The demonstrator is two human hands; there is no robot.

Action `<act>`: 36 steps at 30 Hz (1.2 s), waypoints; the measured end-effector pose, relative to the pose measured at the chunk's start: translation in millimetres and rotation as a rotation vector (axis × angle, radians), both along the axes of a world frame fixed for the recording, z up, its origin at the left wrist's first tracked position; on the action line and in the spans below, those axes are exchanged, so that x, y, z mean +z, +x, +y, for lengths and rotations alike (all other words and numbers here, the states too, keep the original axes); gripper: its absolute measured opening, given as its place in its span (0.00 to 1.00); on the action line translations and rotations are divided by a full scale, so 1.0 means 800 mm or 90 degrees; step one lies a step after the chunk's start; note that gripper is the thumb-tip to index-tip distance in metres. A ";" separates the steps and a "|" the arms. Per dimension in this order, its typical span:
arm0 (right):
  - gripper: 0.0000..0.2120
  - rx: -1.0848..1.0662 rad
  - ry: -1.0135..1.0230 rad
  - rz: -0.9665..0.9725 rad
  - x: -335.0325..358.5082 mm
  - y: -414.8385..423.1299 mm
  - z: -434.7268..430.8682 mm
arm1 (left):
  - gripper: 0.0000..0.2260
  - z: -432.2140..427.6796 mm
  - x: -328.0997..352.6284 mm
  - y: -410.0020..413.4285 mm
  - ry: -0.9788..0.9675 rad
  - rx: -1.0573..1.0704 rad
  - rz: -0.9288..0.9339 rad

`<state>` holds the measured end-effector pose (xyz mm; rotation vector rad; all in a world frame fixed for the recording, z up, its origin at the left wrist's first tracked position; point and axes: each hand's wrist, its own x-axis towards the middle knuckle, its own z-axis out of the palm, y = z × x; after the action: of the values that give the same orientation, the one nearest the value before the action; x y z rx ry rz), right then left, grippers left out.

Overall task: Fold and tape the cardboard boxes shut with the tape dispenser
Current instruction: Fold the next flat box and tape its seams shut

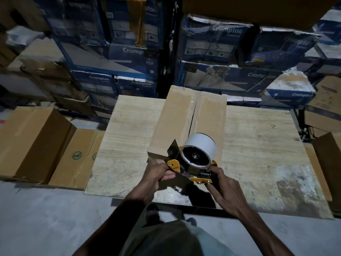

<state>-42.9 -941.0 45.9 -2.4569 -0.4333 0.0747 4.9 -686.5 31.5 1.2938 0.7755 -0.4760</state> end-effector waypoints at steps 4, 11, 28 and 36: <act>0.20 0.071 -0.050 -0.052 0.012 0.047 0.008 | 0.05 0.014 -0.003 0.009 0.012 0.047 -0.044; 0.22 0.123 -0.117 -0.139 0.021 0.079 -0.024 | 0.11 0.110 -0.014 0.030 0.011 0.076 -0.101; 0.23 0.145 -0.217 -0.144 -0.027 0.113 -0.013 | 0.07 0.137 -0.078 0.056 0.026 0.090 -0.119; 0.23 0.151 -0.229 -0.151 -0.031 0.106 -0.010 | 0.05 0.141 -0.099 0.051 0.022 0.106 -0.118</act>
<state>41.6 -949.1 21.4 -2.7660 -0.8813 -0.0465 45.6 -573.5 -47.7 1.2727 0.7302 -0.2065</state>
